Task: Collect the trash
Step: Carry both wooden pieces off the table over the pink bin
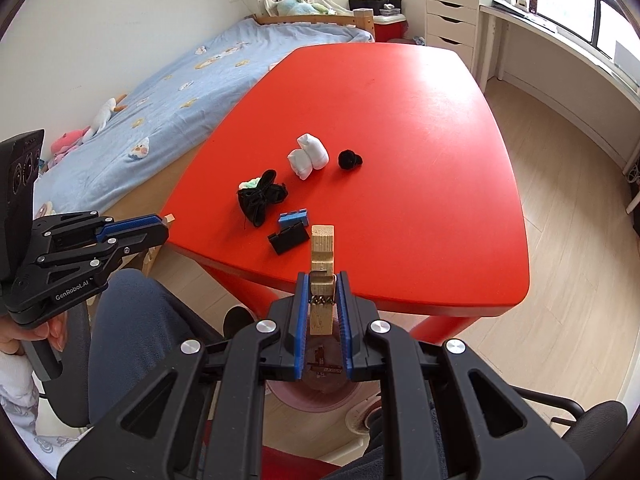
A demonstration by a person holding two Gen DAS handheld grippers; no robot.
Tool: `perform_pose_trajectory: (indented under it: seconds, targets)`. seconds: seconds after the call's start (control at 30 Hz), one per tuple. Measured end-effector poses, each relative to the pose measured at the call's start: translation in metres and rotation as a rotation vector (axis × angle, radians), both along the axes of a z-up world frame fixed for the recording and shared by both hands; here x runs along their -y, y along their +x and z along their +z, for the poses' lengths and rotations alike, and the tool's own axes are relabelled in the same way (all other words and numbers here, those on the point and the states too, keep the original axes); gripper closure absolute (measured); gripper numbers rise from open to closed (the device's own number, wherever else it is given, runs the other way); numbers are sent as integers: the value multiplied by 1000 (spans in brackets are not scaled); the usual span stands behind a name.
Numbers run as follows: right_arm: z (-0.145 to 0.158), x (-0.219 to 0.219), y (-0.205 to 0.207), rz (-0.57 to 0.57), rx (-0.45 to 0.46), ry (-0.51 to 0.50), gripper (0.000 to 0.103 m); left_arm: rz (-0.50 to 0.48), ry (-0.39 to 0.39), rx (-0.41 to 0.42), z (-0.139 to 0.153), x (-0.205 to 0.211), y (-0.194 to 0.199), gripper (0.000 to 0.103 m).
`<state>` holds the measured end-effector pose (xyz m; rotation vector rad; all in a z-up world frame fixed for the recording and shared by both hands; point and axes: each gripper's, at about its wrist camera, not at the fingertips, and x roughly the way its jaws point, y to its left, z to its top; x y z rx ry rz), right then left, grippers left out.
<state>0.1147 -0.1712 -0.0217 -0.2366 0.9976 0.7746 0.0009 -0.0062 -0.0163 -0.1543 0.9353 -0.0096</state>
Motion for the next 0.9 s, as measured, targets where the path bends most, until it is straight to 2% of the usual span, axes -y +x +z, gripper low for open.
perform_pose_trajectory:
  seconds: [0.4,0.6,0.9]
  targets:
    - [-15,16,-45,36,-39,4,89,-23,-61,-17,-14,19,-27,91]
    - [-25,14,-50,47,-73,9,89,-45,-77,-29,-18,29,-33,91]
    - [-27,10,-51,57,-78,17,89,-62,-83,-30,-20,33,-34,91]
